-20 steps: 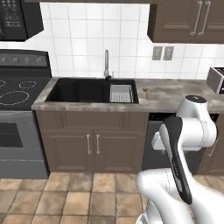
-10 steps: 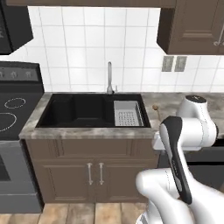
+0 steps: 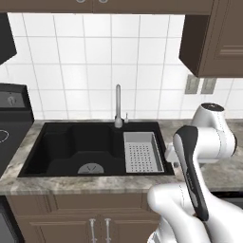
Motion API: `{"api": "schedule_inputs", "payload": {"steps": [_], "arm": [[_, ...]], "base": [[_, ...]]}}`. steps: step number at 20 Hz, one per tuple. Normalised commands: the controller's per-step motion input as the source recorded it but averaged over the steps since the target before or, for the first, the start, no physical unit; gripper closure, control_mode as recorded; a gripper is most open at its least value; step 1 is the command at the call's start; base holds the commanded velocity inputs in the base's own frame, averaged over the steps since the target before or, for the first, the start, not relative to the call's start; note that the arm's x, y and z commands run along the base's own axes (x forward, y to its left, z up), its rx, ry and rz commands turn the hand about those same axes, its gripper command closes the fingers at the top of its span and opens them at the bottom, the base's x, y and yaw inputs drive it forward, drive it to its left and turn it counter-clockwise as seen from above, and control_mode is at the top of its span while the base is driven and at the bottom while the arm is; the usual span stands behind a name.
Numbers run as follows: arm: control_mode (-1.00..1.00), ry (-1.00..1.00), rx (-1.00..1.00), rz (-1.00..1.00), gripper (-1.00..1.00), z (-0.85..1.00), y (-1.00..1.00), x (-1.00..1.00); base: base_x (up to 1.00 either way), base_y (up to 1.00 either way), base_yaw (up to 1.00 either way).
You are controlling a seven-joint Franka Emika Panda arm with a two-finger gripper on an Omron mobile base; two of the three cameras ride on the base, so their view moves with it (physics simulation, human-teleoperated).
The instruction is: Take the fork and place it on the left side of the plate. Then take the spoon and place it on the right side of the plate. Make sure they're directly next to the plate.
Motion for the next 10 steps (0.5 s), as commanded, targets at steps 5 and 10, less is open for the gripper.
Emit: {"api": "schedule_inputs", "payload": {"steps": [5, 10], "arm": [[1.0, 0.0, 0.0, 0.0, -1.0, 0.0, 0.0, 0.0], [1.0, 0.0, 0.0, 0.0, -1.0, 0.0, 0.0, 0.0]], "base": [[0.25, 0.0, -0.04], [0.0, 0.0, 0.0]]}}
